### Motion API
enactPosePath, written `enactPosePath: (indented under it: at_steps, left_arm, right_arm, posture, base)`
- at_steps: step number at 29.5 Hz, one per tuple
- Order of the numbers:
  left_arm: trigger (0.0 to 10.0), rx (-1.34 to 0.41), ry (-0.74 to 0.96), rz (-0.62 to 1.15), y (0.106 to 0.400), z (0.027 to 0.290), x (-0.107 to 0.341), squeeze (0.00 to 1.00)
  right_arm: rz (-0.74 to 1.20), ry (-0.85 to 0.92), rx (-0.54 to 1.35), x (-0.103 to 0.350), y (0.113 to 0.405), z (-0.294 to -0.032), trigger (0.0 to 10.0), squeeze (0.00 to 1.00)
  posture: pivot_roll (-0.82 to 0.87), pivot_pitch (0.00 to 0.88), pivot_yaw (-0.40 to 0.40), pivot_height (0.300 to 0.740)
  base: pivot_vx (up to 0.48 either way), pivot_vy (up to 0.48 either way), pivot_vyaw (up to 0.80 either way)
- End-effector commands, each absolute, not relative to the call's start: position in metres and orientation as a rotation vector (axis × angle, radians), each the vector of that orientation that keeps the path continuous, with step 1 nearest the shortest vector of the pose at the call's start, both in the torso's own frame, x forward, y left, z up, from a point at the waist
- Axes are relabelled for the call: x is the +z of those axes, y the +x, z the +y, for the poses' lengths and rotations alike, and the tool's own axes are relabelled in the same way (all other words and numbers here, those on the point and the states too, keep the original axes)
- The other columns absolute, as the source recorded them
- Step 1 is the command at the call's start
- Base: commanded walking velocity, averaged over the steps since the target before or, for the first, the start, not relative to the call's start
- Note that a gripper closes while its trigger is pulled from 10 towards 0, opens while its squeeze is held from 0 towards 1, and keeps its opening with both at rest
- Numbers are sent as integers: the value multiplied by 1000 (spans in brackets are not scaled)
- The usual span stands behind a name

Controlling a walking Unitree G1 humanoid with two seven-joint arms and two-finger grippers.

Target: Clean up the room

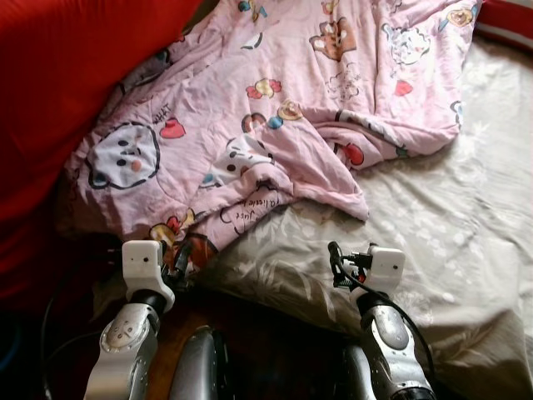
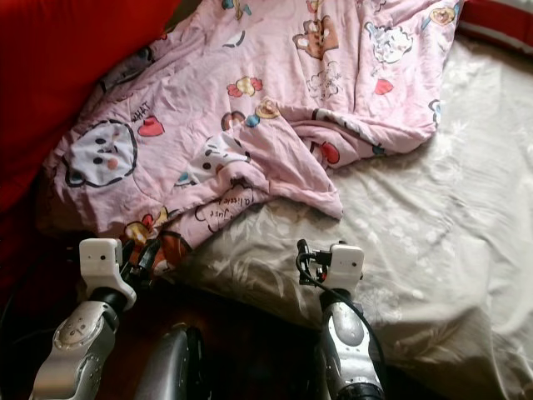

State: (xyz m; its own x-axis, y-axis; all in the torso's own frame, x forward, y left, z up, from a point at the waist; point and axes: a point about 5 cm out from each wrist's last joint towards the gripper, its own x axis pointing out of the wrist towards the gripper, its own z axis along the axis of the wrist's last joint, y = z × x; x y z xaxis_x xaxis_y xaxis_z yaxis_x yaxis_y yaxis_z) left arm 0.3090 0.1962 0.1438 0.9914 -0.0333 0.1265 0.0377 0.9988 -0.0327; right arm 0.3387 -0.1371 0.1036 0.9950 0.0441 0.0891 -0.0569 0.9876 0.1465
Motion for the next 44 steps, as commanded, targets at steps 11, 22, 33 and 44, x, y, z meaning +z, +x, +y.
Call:
enactPosePath:
  at_steps: [11, 22, 33, 44]
  left_arm:
    - [10000, -33, -21, -126, 315, 199, 135, 0]
    - [10000, -52, -21, -143, 319, 195, 135, 0]
    - [10000, -72, -13, -146, 321, 190, 134, 0]
    - [10000, -79, -16, -145, 321, 190, 133, 0]
  right_arm:
    - [-66, 176, 61, 102, 337, -130, 10000, 0]
    - [-63, 180, 52, 101, 334, -132, 10000, 0]
    - [-16, 171, 63, 94, 333, -129, 10000, 0]
    - [-8, 176, 56, 93, 332, -127, 10000, 0]
  posture:
    - [105, 219, -17, 694]
    - [97, 214, -5, 740]
    - [93, 198, -3, 740]
    - [94, 205, -2, 740]
  base:
    - [0, 0, 0]
    - [0, 0, 0]
    - [0, 0, 0]
    - [0, 0, 0]
